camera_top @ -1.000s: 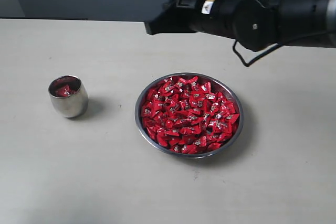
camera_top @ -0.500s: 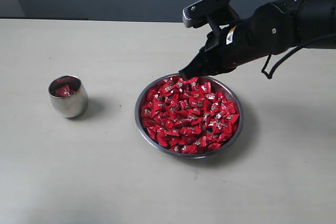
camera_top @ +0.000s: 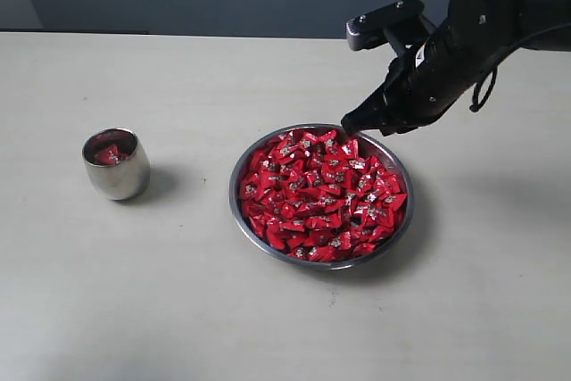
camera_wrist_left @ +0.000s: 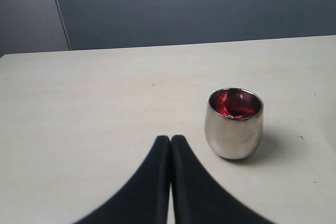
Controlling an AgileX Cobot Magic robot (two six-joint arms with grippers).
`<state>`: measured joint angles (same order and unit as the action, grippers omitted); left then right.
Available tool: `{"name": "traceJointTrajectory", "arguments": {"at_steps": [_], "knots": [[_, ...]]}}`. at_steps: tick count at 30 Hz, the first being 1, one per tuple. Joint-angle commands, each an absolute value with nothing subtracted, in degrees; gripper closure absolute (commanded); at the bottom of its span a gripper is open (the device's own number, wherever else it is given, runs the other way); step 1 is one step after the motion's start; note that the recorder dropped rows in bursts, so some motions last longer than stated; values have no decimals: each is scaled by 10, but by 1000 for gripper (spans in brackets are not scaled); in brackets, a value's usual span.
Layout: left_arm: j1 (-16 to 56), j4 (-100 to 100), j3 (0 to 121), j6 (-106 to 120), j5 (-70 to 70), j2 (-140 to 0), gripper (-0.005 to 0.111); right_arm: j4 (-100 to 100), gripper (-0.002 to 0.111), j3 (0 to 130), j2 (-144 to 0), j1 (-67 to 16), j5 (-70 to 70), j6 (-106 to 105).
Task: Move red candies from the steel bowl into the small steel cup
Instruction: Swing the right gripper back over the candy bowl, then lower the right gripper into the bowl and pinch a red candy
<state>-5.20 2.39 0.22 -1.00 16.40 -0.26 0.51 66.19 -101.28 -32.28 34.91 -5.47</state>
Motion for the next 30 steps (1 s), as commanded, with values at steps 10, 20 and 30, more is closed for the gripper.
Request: {"name": "traceJointTrajectory", "arguments": {"at_steps": [10, 20, 30], "knots": [[-48, 24, 0, -11, 163, 0, 106, 96, 109, 810, -1124, -321, 511, -152], [-48, 24, 0, -11, 163, 0, 106, 121, 109, 833, -1141, -321, 534, -343], [-48, 24, 0, -11, 163, 0, 106, 135, 109, 833, -1156, -321, 529, -429]]}}
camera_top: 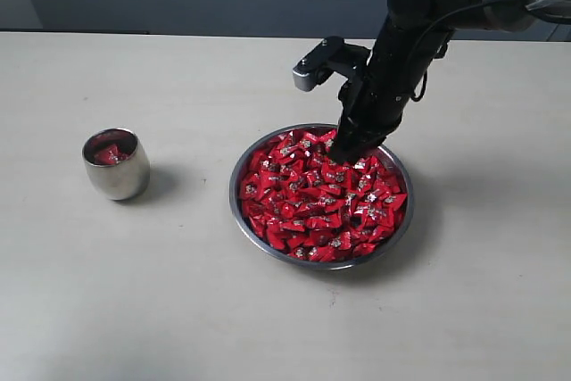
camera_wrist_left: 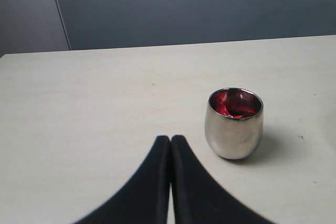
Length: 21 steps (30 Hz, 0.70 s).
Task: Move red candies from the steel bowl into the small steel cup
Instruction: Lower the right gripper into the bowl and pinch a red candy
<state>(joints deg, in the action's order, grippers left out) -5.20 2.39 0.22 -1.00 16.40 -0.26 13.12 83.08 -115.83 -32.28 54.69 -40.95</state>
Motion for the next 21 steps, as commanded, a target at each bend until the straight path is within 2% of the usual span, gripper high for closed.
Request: {"name": "traceJointTrajectory", "arguments": {"at_steps": [1, 6, 9, 12, 14, 21], "knots": [[-48, 24, 0, -11, 163, 0, 106, 135, 109, 833, -1156, -321, 522, -429], [-48, 24, 0, -11, 163, 0, 106, 135, 107, 833, -1156, -321, 528, -440], [-48, 24, 0, -11, 163, 0, 106, 135, 93, 833, -1156, -321, 550, -440], [-48, 24, 0, -11, 163, 0, 106, 135, 72, 833, -1156, -321, 553, -440], [-48, 24, 0, -11, 163, 0, 106, 135, 64, 833, -1156, -321, 547, -440], [-48, 24, 0, -11, 163, 0, 106, 135, 69, 833, -1156, -321, 510, -499]]}}
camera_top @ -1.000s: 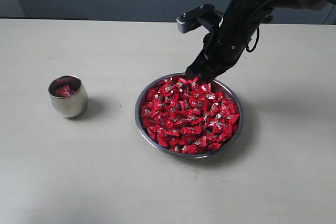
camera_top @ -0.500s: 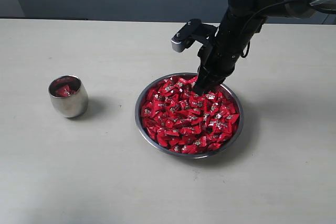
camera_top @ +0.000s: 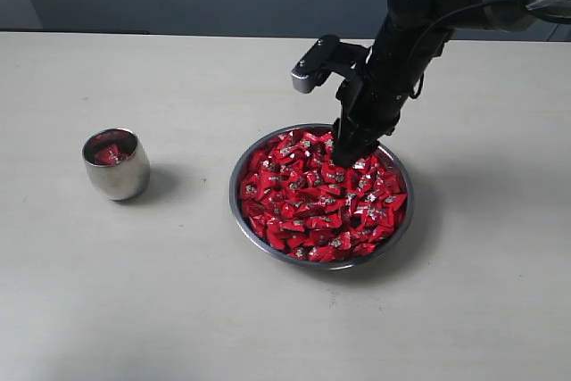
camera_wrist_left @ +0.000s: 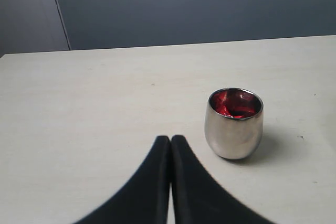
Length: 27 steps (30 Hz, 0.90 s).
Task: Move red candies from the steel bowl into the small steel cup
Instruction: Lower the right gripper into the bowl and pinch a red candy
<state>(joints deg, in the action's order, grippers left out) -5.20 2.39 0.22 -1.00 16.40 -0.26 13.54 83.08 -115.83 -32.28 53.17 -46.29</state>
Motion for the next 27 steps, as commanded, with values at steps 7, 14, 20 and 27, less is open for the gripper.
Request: {"name": "traceJointTrajectory", "arguments": {"at_steps": [7, 14, 20, 27], "knots": [[-48, 24, 0, -11, 163, 0, 106, 133, 69, 833, -1173, -321, 501, -522], [-48, 24, 0, -11, 163, 0, 106, 135, 69, 833, -1204, -321, 509, -522], [-48, 24, 0, -11, 163, 0, 106, 140, 69, 833, -1204, -342, 504, -522], [-48, 24, 0, -11, 163, 0, 106, 105, 75, 833, -1205, -354, 476, -522]]}}
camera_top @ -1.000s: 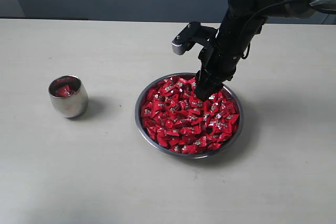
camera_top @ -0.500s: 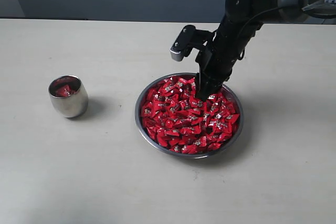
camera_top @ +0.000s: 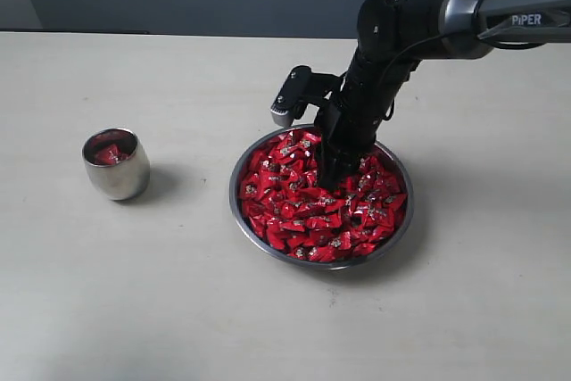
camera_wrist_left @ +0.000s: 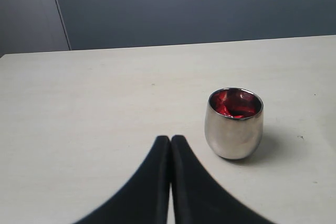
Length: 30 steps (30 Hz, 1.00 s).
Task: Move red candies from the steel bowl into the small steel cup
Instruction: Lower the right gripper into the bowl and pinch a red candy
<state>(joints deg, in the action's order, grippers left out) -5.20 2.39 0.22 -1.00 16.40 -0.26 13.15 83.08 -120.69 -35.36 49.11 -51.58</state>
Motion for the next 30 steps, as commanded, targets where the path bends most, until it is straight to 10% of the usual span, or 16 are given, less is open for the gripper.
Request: {"name": "traceJointTrajectory", "arguments": {"at_steps": [1, 30], "knots": [[-48, 24, 0, -11, 163, 0, 106, 102, 76, 833, -1205, -354, 475, -522], [-48, 24, 0, -11, 163, 0, 106, 91, 76, 833, -1238, -353, 474, -489]]}}
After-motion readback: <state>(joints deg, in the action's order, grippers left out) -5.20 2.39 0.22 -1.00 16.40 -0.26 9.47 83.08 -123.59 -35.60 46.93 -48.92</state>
